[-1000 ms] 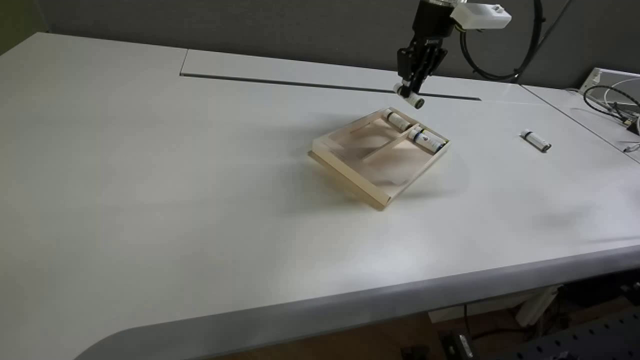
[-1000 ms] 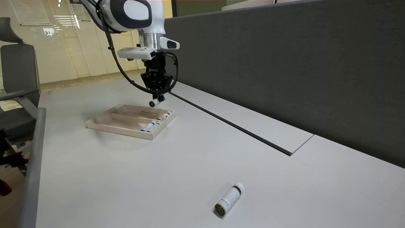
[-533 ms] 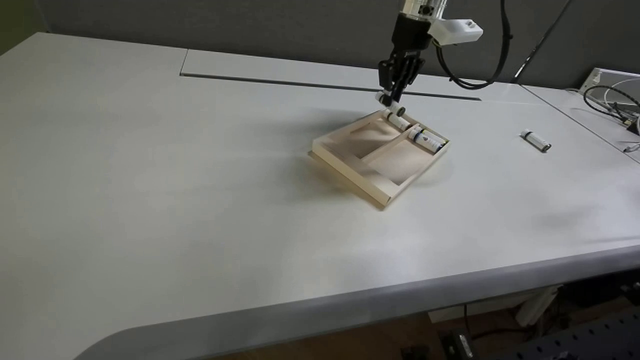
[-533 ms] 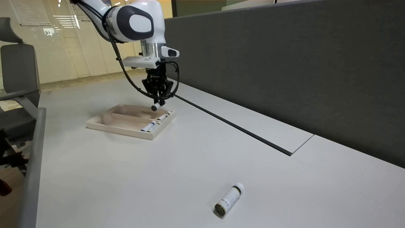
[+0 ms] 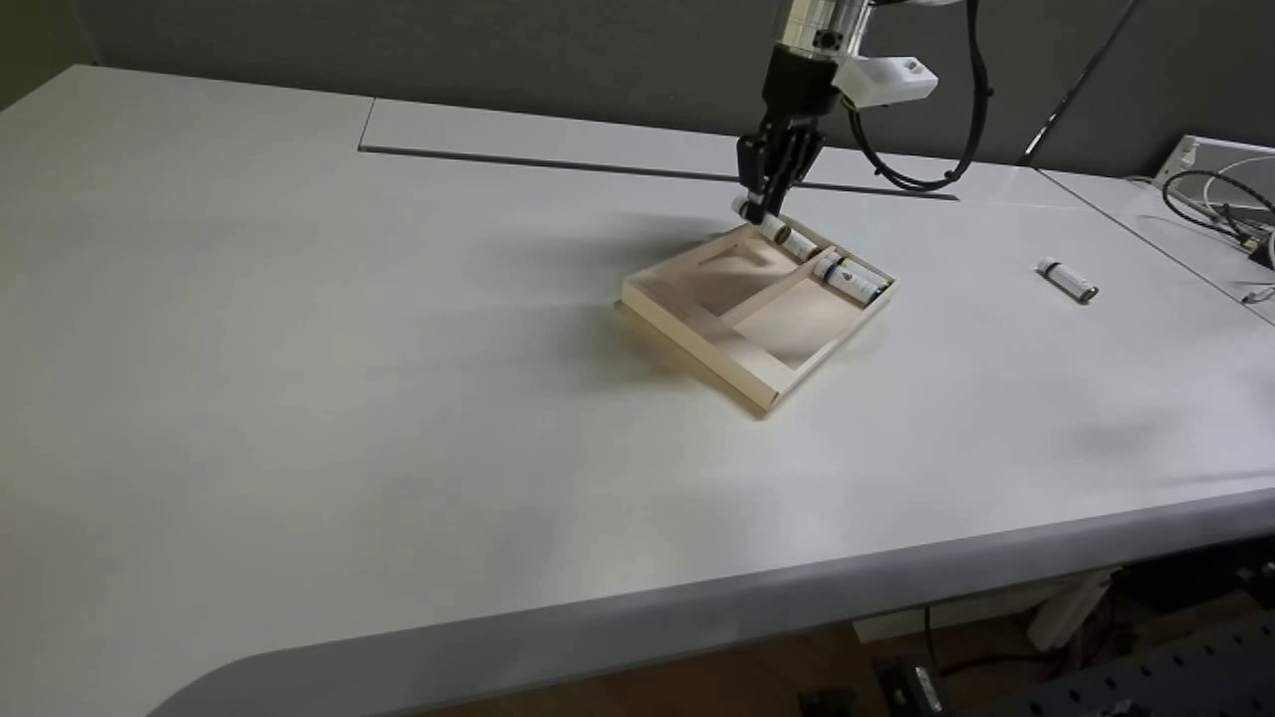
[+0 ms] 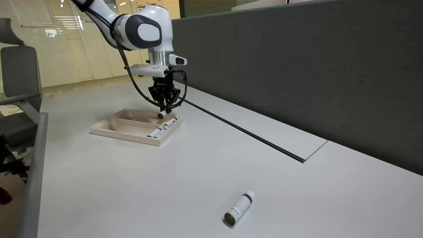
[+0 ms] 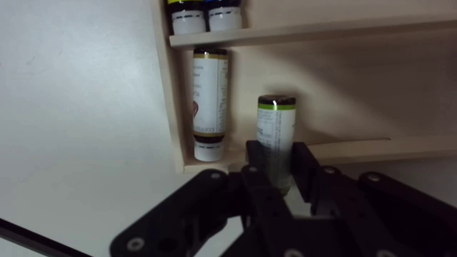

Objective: Put a bottle on the tray

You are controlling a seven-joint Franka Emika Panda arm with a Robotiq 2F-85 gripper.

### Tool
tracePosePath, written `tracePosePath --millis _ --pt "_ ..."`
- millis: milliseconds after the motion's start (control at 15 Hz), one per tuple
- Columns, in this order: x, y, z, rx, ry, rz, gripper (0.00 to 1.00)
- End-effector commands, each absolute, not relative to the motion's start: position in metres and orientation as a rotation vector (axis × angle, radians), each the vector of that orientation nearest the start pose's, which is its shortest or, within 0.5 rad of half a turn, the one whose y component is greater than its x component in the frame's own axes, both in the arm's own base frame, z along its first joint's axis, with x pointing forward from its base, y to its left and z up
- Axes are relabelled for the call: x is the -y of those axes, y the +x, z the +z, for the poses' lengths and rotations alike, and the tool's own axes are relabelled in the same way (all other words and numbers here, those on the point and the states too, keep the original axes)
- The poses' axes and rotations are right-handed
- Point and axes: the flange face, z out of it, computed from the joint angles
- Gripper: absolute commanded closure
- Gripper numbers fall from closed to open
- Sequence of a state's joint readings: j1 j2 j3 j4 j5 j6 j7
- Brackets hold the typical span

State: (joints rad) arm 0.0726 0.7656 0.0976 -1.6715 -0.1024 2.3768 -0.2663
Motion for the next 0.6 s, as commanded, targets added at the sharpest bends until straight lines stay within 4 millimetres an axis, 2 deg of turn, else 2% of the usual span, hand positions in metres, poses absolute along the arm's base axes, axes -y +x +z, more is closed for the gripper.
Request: tracePosePath --millis 0,533 --pt "-0.108 0.668 0.156 0.764 -3.04 0.102 0.93" --pt "-0.111 0.658 0.16 0.776 -3.027 0.105 0.93"
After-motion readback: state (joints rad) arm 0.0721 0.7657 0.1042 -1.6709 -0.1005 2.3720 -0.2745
